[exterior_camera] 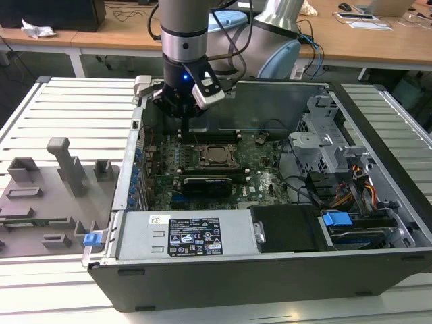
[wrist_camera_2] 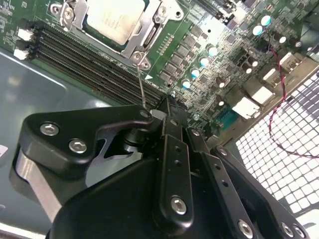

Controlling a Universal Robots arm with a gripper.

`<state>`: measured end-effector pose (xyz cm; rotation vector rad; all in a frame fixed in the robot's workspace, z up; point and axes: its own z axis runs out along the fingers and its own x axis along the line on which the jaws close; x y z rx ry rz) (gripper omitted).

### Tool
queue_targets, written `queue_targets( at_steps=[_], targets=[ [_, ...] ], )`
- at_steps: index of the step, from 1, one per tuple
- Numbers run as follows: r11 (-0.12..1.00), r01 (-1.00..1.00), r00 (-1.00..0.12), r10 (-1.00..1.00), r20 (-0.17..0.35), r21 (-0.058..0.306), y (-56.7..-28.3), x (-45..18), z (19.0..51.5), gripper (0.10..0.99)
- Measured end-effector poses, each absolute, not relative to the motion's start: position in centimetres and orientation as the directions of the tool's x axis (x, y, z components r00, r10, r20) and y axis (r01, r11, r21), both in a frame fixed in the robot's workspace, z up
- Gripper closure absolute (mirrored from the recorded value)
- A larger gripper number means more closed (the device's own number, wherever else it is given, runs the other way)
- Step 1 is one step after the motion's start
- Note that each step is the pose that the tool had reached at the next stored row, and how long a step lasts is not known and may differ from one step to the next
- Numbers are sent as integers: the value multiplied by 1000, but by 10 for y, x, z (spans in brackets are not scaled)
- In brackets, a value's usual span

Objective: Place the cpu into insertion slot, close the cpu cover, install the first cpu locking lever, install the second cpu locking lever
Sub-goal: 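Install the first cpu locking lever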

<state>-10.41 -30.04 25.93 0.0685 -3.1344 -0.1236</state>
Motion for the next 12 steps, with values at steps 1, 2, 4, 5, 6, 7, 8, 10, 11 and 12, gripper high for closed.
queue_targets(
  at_steps=[1, 2, 4, 5, 6, 7, 8, 10, 11, 12],
  targets=[
    [996, -43, -999, -44, 2, 79, -300, -104, 259, 980],
    [996, -43, -999, -44, 2, 79, -299, -104, 259, 980],
    [996, -43, -999, -44, 2, 79, -298, -101, 259, 980],
    [996, -43, -999, -44, 2, 79, -298, -100, 259, 980],
    [996, -44, -999, -44, 2, 79, -298, -98, 259, 980],
    [996, -43, -999, -44, 3, 79, -298, -96, 259, 980],
    [996, -43, -999, -44, 3, 79, -297, -95, 259, 980],
    [996, -44, -999, -44, 3, 79, -297, -86, 259, 980],
    [996, -43, -999, -44, 3, 79, -297, -83, 259, 980],
    [996, -43, -999, -44, 3, 79, -297, -81, 259, 980]
  ],
)
